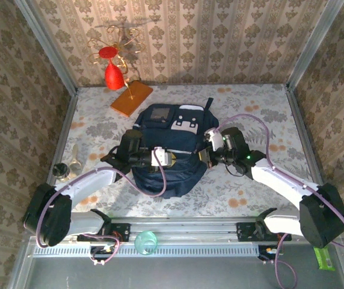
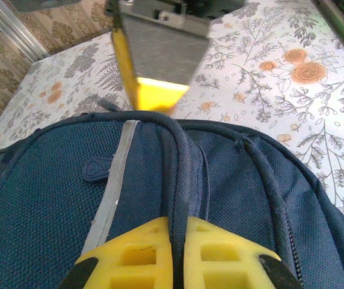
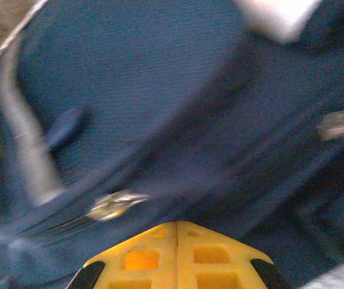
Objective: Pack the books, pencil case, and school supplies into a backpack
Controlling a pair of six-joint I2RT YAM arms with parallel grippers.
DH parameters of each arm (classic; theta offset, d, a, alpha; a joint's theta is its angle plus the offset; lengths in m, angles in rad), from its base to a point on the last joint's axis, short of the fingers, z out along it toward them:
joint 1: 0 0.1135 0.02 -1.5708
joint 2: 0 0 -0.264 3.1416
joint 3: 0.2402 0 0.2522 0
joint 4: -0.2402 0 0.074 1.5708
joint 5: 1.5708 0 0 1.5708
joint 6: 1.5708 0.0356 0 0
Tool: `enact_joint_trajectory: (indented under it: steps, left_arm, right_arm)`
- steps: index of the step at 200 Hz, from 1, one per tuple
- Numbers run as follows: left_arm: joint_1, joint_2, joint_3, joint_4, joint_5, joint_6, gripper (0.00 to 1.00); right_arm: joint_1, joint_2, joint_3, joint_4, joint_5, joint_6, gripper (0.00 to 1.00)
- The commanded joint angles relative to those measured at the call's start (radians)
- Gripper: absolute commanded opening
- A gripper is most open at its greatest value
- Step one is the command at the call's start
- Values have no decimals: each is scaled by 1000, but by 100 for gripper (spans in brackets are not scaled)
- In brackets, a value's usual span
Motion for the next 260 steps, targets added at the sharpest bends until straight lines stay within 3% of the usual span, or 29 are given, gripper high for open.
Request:
enact_joint_trajectory:
  steps: [1,26,58,108,136,155,203,260]
  left_arm:
    - [-5,-27,-15,-27,55,-1,0]
    - [-5,-29,-19,-28,58,0,0]
    - [-5,-31,-17,-27,51,-2,0]
    - [13,-38,-40,-1,95,-1,0]
    - [76,-67,-52,-25,221,20,0]
    - [109,-74,-29,-123,231,74,0]
    - [196,-71,-5,-178,285,85,0]
    - [212,-37,11,-149,321,61,0]
  right_arm:
    - [-19,19,41,-26,208,49,0]
    - [-18,38,59,-31,247,76,0]
    - [-19,6,37,-17,156,30,0]
    - [-19,-116,-23,-65,-89,-77,34]
    - [13,-133,-67,33,-93,-131,40]
    - [28,-141,-112,125,-108,-180,47]
    - [83,-139,-187,270,-103,-269,51]
    - [144,-132,-197,353,-78,-345,49]
